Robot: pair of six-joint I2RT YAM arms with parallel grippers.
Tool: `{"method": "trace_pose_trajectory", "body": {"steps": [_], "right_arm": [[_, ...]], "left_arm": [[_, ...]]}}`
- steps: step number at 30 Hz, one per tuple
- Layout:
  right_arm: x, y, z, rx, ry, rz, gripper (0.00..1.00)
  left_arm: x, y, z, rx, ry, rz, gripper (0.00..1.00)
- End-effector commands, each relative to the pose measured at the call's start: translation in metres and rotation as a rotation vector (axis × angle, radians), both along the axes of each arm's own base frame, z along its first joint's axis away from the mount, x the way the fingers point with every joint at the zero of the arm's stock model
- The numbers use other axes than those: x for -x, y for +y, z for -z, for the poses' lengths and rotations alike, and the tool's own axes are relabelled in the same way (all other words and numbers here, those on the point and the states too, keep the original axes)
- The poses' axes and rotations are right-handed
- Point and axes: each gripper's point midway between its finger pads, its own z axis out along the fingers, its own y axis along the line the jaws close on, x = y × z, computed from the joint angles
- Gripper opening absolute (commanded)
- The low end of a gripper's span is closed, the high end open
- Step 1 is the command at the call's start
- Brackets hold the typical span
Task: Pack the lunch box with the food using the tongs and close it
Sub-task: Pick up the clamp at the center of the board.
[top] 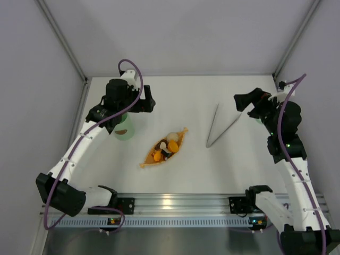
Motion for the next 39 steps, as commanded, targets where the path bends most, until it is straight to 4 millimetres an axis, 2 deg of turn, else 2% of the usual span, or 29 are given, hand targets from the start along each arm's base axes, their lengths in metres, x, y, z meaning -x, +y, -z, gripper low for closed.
{"method": "trace_pose_trajectory", "body": {"steps": [1, 7, 9, 12, 17, 18, 19, 23, 24, 25, 31, 39], "right_arm": [[0.001, -0.009, -0.016, -0.004, -0.019, 0.043, 0.99], [-0.001, -0.027, -0.003, -0.051, 0.085, 0.172, 0.99], [-0.001, -0.028, 0.003, -0.042, 0.104, 0.172, 1.00], [-0.005, -0.039, 0.027, -0.039, 0.200, 0.251, 1.00], [-0.017, -0.044, 0.090, -0.012, 0.394, 0.336, 0.99], [-0.020, -0.040, 0.096, 0.000, 0.399, 0.347, 0.99], [-0.024, -0.037, 0.113, 0.010, 0.443, 0.354, 0.99], [-0.034, -0.011, 0.142, 0.083, 0.531, 0.395, 0.99], [-0.031, -0.004, 0.158, 0.147, 0.582, 0.423, 1.00], [-0.034, 0.001, 0.158, 0.123, 0.588, 0.450, 0.99], [-0.035, 0.030, 0.189, 0.090, 0.642, 0.458, 0.99], [-0.030, 0.046, 0.239, 0.134, 0.751, 0.491, 0.99]], "left_arm": [[-0.006, -0.001, -0.029, 0.018, -0.085, -0.005, 0.99], [-0.006, -0.002, -0.028, 0.015, -0.076, -0.004, 0.99], [-0.006, -0.003, -0.027, 0.015, -0.073, -0.001, 0.99], [-0.008, 0.002, -0.026, -0.004, -0.066, -0.030, 0.99], [-0.007, 0.001, -0.026, -0.006, -0.060, -0.034, 0.99], [-0.007, 0.001, -0.026, -0.006, -0.060, -0.034, 0.99], [-0.006, 0.002, -0.025, -0.007, -0.056, -0.034, 0.99], [-0.007, 0.003, -0.025, -0.011, -0.054, -0.042, 0.99], [-0.007, 0.004, -0.025, -0.014, -0.050, -0.044, 0.99], [-0.007, 0.004, -0.024, -0.016, -0.048, -0.044, 0.99], [-0.005, 0.006, -0.026, -0.025, -0.048, -0.055, 0.99], [-0.005, 0.004, -0.022, -0.023, -0.031, -0.046, 0.99]]}}
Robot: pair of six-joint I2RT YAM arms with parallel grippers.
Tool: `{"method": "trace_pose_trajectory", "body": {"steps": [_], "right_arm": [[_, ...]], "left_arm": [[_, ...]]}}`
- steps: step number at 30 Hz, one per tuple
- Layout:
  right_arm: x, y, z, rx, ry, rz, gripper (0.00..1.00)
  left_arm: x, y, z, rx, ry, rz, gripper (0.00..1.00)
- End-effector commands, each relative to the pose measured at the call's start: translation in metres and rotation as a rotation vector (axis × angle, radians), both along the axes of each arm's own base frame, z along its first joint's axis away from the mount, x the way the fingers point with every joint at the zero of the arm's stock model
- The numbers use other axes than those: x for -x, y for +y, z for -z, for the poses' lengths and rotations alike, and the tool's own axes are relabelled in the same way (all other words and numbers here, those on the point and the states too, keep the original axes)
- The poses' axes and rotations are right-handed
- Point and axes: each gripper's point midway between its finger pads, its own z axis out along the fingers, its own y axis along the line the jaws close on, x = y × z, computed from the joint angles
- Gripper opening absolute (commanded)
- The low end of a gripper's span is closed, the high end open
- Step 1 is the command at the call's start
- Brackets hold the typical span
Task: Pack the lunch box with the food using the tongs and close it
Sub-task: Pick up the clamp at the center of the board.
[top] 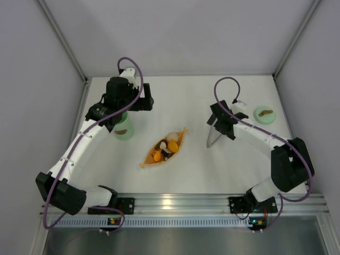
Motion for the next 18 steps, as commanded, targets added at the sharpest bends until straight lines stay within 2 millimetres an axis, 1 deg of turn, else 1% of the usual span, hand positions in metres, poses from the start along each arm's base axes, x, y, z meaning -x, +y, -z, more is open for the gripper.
{"method": "trace_pose_trajectory", "body": {"steps": [1, 4, 10, 13, 18], "right_arm": [[-0.004, 0.006, 0.006, 0.003, -0.005, 0.048, 0.99], [-0.007, 0.006, 0.017, 0.019, 0.003, 0.045, 1.00], [-0.022, 0.011, 0.025, 0.052, 0.011, 0.007, 1.00], [-0.022, 0.014, 0.036, 0.041, 0.052, 0.003, 0.99], [-0.024, 0.019, 0.042, 0.021, 0.050, -0.010, 0.99]], "left_arm": [[-0.003, -0.003, -0.016, 0.013, -0.032, 0.003, 0.99], [-0.004, -0.003, -0.015, 0.013, -0.027, 0.003, 0.99], [-0.005, -0.003, -0.011, 0.004, -0.019, 0.004, 0.99], [-0.005, -0.003, -0.011, 0.004, -0.018, 0.002, 0.99], [-0.005, -0.002, -0.009, -0.001, -0.013, 0.000, 0.99]]}}
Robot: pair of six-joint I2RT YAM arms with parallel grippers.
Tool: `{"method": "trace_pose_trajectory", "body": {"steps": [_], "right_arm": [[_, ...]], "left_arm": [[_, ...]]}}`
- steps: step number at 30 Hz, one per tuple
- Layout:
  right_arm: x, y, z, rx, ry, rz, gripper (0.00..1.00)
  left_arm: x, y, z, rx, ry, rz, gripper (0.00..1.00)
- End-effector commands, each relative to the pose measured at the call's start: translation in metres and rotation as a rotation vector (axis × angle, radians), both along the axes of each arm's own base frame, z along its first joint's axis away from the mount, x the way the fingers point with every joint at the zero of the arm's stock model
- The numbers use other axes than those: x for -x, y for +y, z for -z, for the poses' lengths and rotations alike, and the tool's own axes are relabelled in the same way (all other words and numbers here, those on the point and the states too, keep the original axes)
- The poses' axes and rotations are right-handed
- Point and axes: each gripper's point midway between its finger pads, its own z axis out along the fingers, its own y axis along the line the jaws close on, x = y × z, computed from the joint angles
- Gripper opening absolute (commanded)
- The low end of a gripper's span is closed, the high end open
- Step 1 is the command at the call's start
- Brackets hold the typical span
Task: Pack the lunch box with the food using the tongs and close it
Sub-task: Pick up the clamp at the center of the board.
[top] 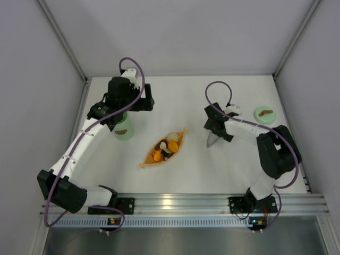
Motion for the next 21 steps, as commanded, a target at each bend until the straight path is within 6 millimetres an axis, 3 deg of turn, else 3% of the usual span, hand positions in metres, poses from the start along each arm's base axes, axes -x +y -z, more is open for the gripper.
{"method": "trace_pose_trajectory", "body": {"steps": [1, 9, 21], "right_arm": [[-0.021, 0.012, -0.012, -0.035, -0.075, -0.003, 0.99], [-0.024, 0.015, 0.003, -0.023, -0.036, -0.006, 0.99], [-0.028, 0.021, 0.007, -0.045, -0.032, -0.001, 0.99]], "left_arm": [[-0.003, -0.002, -0.017, 0.009, -0.034, -0.001, 0.99], [-0.004, -0.003, -0.014, 0.008, -0.025, 0.003, 0.99], [-0.004, -0.003, -0.011, 0.001, -0.014, 0.003, 0.99]]}}
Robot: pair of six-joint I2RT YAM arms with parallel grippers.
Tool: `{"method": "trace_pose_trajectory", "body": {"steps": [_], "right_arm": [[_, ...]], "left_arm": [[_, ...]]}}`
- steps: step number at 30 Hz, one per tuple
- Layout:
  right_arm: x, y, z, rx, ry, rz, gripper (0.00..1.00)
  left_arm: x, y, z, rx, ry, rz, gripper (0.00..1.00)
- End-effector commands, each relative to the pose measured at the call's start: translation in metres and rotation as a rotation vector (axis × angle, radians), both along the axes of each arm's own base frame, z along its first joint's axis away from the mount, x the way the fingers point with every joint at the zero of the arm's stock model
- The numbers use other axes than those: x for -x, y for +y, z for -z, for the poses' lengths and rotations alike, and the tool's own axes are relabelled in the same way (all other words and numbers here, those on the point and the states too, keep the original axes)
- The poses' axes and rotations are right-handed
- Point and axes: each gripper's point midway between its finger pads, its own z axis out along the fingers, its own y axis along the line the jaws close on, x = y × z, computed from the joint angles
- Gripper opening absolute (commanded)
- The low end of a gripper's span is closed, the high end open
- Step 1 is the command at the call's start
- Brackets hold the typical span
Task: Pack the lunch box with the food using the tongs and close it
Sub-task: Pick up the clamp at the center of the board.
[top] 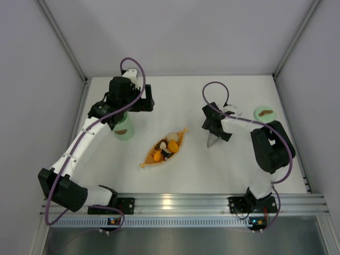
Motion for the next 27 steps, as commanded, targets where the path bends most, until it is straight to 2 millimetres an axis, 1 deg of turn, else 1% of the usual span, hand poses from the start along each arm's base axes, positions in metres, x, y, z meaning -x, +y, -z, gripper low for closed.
{"method": "trace_pose_trajectory", "body": {"steps": [1, 5, 8, 10, 13, 15, 17, 18, 19, 20, 21, 22, 23, 25, 26, 27], "right_arm": [[-0.021, 0.014, -0.010, -0.045, -0.064, 0.006, 0.99], [-0.020, 0.015, -0.004, -0.043, -0.050, 0.009, 0.99], [-0.018, 0.014, 0.000, -0.042, -0.042, 0.008, 0.95], [-0.016, 0.014, 0.001, -0.043, -0.038, 0.010, 0.90], [-0.012, 0.011, 0.003, -0.042, -0.036, 0.018, 0.82], [-0.010, 0.011, 0.005, -0.046, -0.033, 0.018, 0.74], [-0.008, 0.010, 0.005, -0.048, -0.032, 0.016, 0.69], [-0.006, 0.010, 0.006, -0.047, -0.030, 0.014, 0.62], [-0.006, 0.010, 0.005, -0.047, -0.033, 0.013, 0.59], [-0.003, 0.009, 0.003, -0.043, -0.033, 0.004, 0.56], [-0.003, 0.009, 0.001, -0.040, -0.038, 0.002, 0.49], [-0.001, 0.008, -0.001, -0.031, -0.040, 0.000, 0.46], [0.000, 0.007, -0.009, -0.015, -0.057, -0.011, 0.43], [0.001, 0.006, -0.018, 0.002, -0.071, -0.021, 0.43], [0.006, 0.005, -0.023, 0.029, -0.069, -0.037, 0.43], [0.007, 0.005, -0.035, 0.027, -0.091, -0.046, 0.43]], "left_arm": [[-0.005, -0.003, -0.017, 0.013, -0.039, 0.002, 0.99], [-0.004, -0.002, -0.016, 0.009, -0.034, 0.001, 0.99], [-0.004, -0.003, -0.017, 0.009, -0.034, 0.003, 0.99], [-0.003, -0.003, -0.017, 0.009, -0.033, 0.002, 0.99], [-0.001, -0.002, -0.012, 0.003, -0.016, 0.001, 0.99], [0.001, -0.001, -0.006, -0.007, -0.001, 0.000, 0.99], [0.002, 0.000, -0.005, -0.008, 0.005, -0.005, 0.99], [0.004, 0.002, -0.004, -0.010, 0.006, -0.007, 0.99], [0.005, 0.002, -0.003, -0.012, 0.007, -0.008, 0.99], [0.006, 0.003, -0.004, -0.012, 0.005, -0.011, 0.99], [0.009, 0.005, -0.003, -0.016, 0.007, -0.012, 0.99], [0.010, 0.007, -0.003, -0.017, 0.006, -0.018, 0.99], [0.012, 0.008, -0.003, -0.019, 0.005, -0.020, 0.99], [0.018, 0.014, 0.000, -0.028, 0.009, -0.033, 0.99], [0.021, 0.016, 0.000, -0.033, 0.009, -0.036, 0.99], [0.026, 0.020, 0.003, -0.038, 0.012, -0.043, 0.99]]}}
